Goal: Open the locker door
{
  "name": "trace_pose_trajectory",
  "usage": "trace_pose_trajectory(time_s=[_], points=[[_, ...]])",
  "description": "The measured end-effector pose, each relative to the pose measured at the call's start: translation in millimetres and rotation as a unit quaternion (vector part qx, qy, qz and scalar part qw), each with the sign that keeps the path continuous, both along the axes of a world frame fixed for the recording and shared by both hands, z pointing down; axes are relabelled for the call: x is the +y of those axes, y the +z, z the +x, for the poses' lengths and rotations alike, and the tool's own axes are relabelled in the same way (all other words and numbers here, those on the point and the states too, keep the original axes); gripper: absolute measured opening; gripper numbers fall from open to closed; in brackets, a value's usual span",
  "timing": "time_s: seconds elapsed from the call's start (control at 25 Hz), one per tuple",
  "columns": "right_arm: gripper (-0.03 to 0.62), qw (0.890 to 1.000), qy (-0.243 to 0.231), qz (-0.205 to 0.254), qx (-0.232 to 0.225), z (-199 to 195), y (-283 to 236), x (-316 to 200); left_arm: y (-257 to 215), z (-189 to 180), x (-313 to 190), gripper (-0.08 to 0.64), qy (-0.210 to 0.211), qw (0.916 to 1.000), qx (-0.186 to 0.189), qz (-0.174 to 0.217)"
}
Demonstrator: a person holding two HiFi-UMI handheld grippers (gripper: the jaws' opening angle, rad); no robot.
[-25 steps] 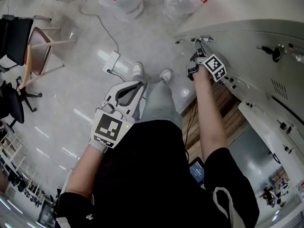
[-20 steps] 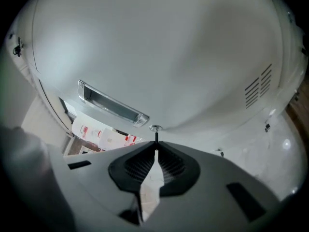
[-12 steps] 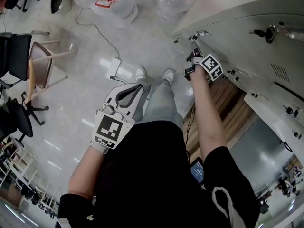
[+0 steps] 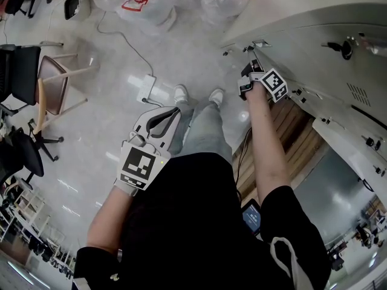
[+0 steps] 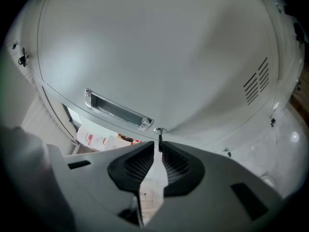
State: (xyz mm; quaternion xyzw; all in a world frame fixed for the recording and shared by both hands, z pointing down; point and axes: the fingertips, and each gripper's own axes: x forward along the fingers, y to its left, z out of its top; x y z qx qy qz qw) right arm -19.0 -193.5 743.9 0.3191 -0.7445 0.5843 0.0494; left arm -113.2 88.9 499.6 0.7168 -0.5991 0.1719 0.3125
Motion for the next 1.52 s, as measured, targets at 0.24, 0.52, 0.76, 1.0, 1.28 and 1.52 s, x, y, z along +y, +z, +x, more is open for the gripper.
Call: trace_pose_trajectory(time_s=[0.24, 0.52, 0.76, 1.0, 1.28, 1.52], points=[[0.043, 0.999, 0.017, -0.033, -0.007, -3, 12, -2, 3, -1, -5, 0.025, 0.001, 1.0, -0.001, -0.004], [0.041, 0.992, 0.052, -0.075, -0.083, -1, 12, 0, 4, -6, -8, 0.025, -0.001, 1.0, -0.004, -0.008], [0.041, 0.99, 0.039, -0.082, -0.105, 5, 11, 19, 5, -1, -7, 0.025, 0.008, 0.9999, -0.002, -0.01], [0.041, 0.99, 0.023, -0.082, -0.111, 20, 4, 56, 2, 3, -3, 0.025, 0.036, 0.9994, -0.002, -0.004], [0.041, 0.99, -0.003, -0.084, -0.111, 60, 3, 104, -4, 17, -2, 0.025, 0.088, 0.9961, -0.008, 0.001], [0.041, 0.992, -0.017, -0.081, -0.1, 103, 2, 131, -6, 40, -8, 0.025, 0.148, 0.9889, -0.012, 0.006]])
